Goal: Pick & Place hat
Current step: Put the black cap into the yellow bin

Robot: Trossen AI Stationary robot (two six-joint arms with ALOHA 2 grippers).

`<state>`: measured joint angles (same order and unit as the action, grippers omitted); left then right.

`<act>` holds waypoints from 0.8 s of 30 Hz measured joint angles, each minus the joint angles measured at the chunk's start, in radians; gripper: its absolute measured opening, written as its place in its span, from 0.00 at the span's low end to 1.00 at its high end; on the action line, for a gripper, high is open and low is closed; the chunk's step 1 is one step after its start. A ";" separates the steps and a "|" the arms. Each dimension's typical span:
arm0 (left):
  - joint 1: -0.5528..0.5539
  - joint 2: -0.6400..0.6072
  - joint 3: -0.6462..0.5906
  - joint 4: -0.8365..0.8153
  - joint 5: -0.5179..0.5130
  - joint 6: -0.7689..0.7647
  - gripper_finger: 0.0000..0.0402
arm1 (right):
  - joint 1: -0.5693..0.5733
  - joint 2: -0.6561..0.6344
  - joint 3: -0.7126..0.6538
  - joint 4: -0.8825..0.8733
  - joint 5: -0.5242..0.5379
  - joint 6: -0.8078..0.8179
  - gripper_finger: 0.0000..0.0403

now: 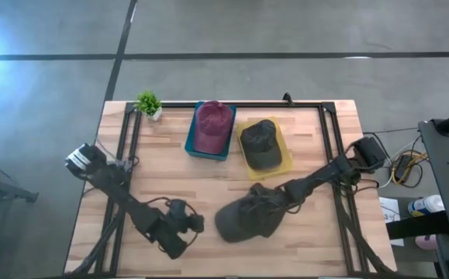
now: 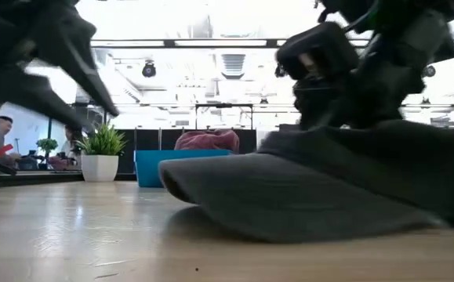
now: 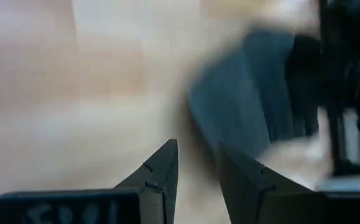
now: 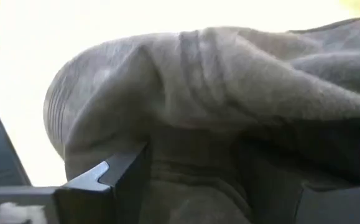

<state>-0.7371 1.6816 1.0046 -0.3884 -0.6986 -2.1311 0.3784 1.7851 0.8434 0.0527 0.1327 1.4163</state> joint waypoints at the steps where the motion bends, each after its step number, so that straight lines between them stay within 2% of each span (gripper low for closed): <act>1: -0.003 0.010 -0.017 0.070 0.030 -0.010 0.26 | -0.008 0.000 0.005 -0.002 0.005 -0.008 0.57; 3: -0.007 0.039 -0.047 0.207 0.060 -0.014 0.26 | -0.026 0.002 0.018 0.000 0.010 -0.026 0.57; 6: -0.004 0.089 -0.076 0.321 0.071 -0.061 0.26 | -0.046 0.002 0.035 0.004 0.010 -0.072 0.57; 12: -0.006 0.167 -0.074 0.380 0.080 -0.150 0.26 | -0.062 0.002 0.051 0.009 0.009 -0.111 0.57; 18: -0.006 0.176 -0.074 0.381 -0.059 -0.144 0.26 | -0.061 0.002 0.045 0.009 -0.010 -0.110 0.57; 24: 0.015 0.186 -0.075 0.380 -0.123 -0.095 0.26 | -0.061 0.002 0.032 0.009 -0.054 -0.111 0.57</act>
<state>-0.7222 1.8678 0.9298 -0.0080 -0.8213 -2.2262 0.3176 1.7870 0.8758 0.0620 0.0785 1.3056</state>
